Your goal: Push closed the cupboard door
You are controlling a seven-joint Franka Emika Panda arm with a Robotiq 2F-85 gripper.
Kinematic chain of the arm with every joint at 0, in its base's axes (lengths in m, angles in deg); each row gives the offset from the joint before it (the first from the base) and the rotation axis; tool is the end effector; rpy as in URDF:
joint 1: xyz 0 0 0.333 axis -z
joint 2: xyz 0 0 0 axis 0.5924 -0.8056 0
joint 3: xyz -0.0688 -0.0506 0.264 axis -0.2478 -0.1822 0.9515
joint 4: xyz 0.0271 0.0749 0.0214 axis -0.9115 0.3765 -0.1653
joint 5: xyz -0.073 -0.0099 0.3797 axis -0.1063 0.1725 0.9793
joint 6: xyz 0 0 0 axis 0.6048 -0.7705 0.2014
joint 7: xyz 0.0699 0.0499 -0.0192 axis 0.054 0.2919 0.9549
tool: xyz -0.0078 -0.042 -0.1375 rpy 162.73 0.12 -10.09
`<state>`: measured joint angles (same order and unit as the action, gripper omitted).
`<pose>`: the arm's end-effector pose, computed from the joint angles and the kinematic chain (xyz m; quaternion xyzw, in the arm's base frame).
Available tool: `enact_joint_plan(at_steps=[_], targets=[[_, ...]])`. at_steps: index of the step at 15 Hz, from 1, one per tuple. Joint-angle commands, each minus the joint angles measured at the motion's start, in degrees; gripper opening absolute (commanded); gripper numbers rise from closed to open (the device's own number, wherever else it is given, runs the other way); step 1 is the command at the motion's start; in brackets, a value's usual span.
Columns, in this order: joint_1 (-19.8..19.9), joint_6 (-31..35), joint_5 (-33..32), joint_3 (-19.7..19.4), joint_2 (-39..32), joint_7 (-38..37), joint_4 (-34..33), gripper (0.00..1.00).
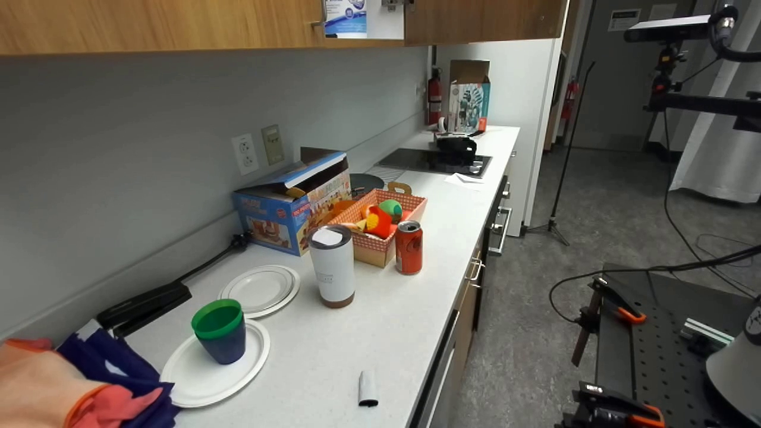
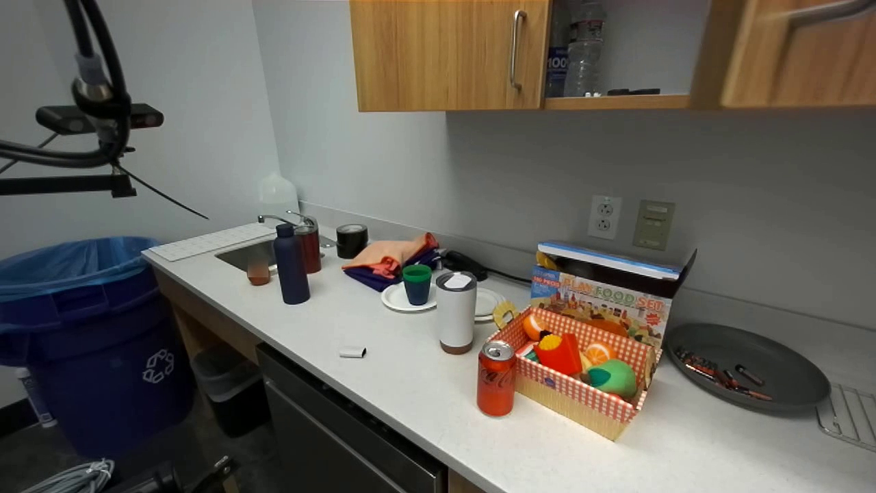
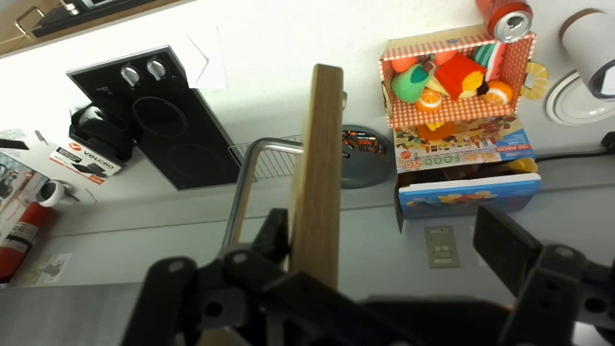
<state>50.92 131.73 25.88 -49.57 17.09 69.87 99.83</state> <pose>0.3600 -0.2588 0.6243 0.9575 -0.0646 0.2721 0.0707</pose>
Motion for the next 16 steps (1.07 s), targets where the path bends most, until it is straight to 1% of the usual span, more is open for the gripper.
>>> enact_joint_plan(at_steps=[1, 8, 10, 13, 16], targets=[[-3.31, 1.93, -0.28, 2.29, -1.27, -3.39, -0.7, 1.0], [-7.2, 3.07, 1.41, 5.47, -4.37, -10.33, -3.04, 1.0], [-8.04, 6.38, 1.57, 6.02, -6.71, -11.7, -4.4, 1.0], [-9.23, 6.55, 2.61, 7.31, -9.33, -14.96, -6.7, 1.0], [-10.45, 6.08, 4.08, 8.11, -11.49, -16.47, -9.09, 1.0]])
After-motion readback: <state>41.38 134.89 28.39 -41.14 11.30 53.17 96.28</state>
